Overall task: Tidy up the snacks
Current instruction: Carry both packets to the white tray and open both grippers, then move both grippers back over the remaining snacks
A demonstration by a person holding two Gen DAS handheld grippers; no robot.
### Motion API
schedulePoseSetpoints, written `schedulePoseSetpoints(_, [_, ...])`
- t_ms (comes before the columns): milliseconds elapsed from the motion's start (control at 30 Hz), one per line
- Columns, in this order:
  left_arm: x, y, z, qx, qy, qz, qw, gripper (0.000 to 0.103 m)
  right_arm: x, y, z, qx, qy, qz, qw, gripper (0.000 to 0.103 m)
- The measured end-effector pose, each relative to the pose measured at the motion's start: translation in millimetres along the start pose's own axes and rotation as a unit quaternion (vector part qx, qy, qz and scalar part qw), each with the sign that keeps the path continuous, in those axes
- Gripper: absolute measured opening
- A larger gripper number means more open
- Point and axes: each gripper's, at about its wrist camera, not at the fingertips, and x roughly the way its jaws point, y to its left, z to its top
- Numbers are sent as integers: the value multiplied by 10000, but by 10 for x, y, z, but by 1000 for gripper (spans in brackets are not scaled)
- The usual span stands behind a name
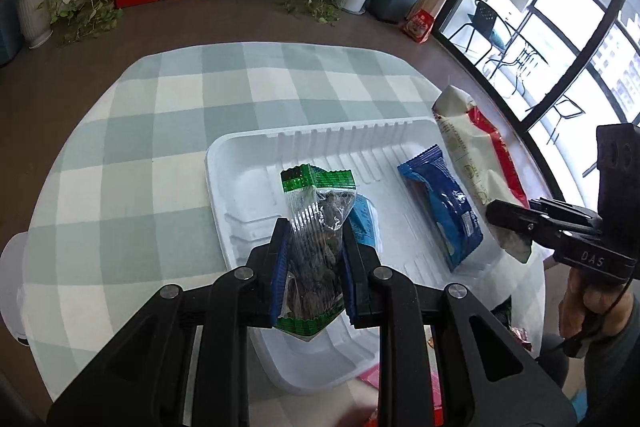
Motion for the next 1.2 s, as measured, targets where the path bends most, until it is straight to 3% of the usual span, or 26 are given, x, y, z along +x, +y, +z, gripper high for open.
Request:
schedulePoseSetpoints(367, [418, 50, -121, 79, 232, 132, 9996, 23, 618, 37, -28, -58, 551, -277, 9981, 26])
schedulePoseSetpoints(700, [519, 66, -165, 56, 346, 142, 9993, 26, 726, 52, -96, -175, 687, -396, 9967, 27])
schedulePoseSetpoints(800, [481, 55, -177, 70, 329, 213, 9992, 38, 731, 41, -93, -155, 716, -362, 9967, 30])
schedulePoseSetpoints(967, [366, -4, -161, 137, 138, 249, 9995, 69, 704, 26, -72, -86, 661, -386, 9970, 35])
schedulePoseSetpoints(1200, [6, -111, -200, 179, -268, 312, 9990, 93, 313, 60, 44, -89, 125, -343, 9993, 54])
